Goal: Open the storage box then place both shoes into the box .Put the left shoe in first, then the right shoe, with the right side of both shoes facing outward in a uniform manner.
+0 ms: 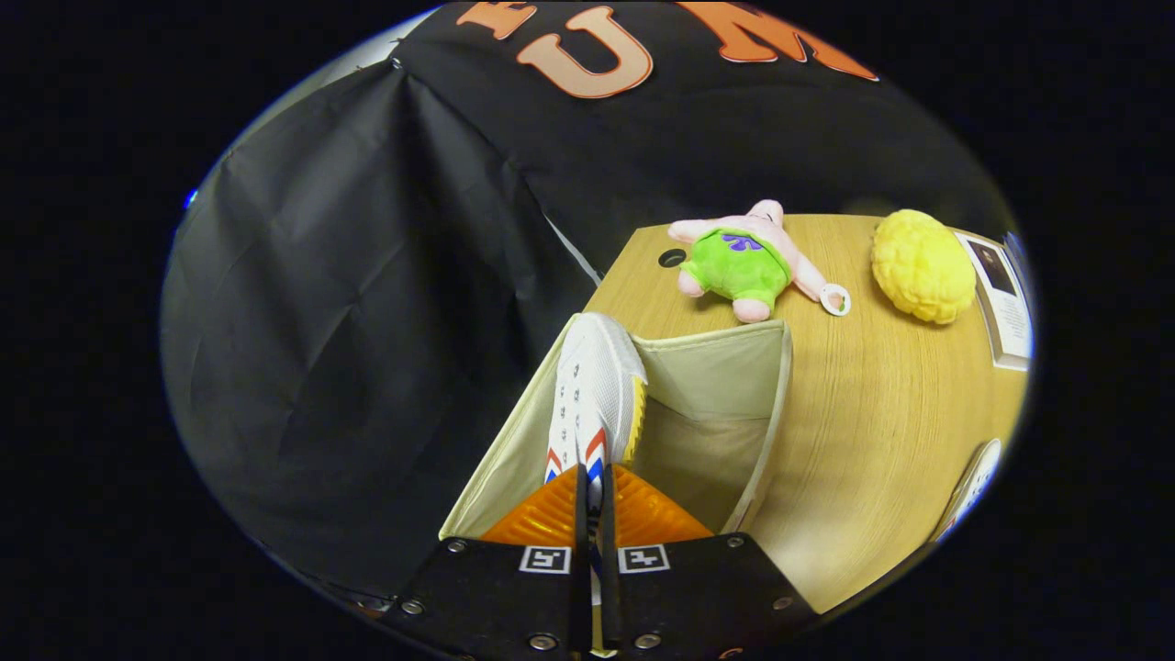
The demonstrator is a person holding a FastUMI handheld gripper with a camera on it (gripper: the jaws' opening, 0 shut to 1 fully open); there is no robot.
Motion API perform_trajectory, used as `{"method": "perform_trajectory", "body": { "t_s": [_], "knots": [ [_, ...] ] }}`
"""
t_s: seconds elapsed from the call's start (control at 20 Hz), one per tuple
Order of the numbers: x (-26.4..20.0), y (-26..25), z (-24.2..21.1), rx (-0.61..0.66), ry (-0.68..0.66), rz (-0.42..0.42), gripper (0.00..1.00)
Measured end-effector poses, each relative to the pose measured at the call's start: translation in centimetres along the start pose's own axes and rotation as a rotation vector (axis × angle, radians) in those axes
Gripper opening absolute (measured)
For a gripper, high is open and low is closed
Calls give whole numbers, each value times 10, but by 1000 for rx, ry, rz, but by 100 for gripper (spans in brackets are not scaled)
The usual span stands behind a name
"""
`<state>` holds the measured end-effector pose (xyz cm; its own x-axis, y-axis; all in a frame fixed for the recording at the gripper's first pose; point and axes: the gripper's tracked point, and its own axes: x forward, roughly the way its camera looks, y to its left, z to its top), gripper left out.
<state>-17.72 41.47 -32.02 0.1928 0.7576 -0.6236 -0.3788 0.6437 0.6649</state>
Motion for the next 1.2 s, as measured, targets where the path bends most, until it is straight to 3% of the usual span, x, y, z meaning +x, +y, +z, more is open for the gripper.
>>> {"method": "perform_trajectory", "body": {
  "t_s": [0.1,0.25,0.5,0.8,0.95,1.05,1.2],
  "knots": [
    [3,7,4,36,-10,69,2],
    [-4,-9,14,61,-33,27,1],
    [-34,-21,21,72,-75,26,3],
    [-86,-64,20,79,-162,-57,33],
    [-116,-110,13,89,-203,-162,66],
    [-133,-146,2,113,-220,-238,79],
    [-165,-207,-24,153,-222,-363,90]
  ]
}}
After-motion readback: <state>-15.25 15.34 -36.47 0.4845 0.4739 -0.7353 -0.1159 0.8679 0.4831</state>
